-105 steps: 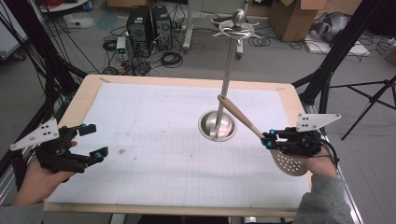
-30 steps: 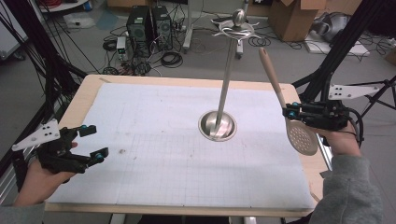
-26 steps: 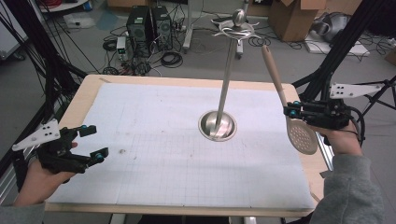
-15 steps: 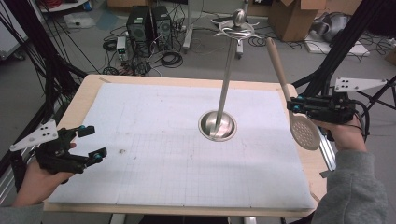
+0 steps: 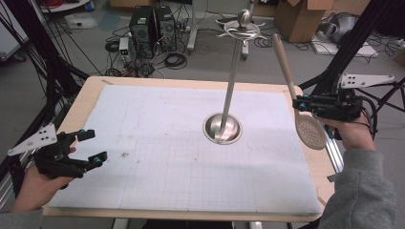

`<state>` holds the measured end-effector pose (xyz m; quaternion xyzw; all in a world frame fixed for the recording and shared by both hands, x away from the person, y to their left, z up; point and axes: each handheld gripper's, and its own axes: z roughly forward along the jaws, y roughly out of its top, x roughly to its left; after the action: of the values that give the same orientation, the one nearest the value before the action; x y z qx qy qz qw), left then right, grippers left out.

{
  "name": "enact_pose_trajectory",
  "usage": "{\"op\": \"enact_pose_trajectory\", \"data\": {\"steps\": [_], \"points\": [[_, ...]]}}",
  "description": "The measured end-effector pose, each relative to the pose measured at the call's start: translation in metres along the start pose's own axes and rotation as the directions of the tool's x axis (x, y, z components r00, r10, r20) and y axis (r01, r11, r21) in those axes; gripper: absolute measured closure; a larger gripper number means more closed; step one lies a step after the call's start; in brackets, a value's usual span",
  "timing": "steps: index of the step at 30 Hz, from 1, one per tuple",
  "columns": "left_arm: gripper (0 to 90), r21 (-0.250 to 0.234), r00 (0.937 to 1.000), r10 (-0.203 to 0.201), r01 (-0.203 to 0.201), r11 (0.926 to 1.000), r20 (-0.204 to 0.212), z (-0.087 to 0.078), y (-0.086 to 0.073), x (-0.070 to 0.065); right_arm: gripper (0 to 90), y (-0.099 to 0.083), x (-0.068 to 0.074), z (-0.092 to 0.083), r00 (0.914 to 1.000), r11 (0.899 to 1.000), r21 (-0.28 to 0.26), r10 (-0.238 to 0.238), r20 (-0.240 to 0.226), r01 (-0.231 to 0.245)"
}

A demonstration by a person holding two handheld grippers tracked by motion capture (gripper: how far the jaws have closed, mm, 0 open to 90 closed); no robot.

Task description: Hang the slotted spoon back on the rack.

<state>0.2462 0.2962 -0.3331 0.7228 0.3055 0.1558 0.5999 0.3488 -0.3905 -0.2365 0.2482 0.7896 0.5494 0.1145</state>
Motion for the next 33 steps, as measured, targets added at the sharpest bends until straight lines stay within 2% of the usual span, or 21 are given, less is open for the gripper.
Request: {"op": "enact_pose_trajectory", "data": {"steps": [8, 22, 33], "points": [[6.0, 0.000, 1.0000, 0.002, -0.002, 1.0000, 0.006, 0.001, 0.000, -0.001, 77.8, 0.003, -0.001, 0.004, 1.0000, 1.000, 0.018, 0.000, -0.002, 0.000], [6.0, -0.008, 0.9999, -0.007, 0.007, 0.9999, -0.012, -0.005, 0.000, 0.002, 77.8, 0.004, -0.002, 0.010, 1.0000, 0.999, 0.035, 0.004, -0.008, -0.004], [6.0, -0.002, 0.9998, -0.007, 0.007, 1.0000, -0.016, -0.005, -0.002, 0.003, 77.8, 0.006, -0.002, 0.019, 0.9999, 0.999, 0.042, 0.000, -0.017, 0.000]]}}
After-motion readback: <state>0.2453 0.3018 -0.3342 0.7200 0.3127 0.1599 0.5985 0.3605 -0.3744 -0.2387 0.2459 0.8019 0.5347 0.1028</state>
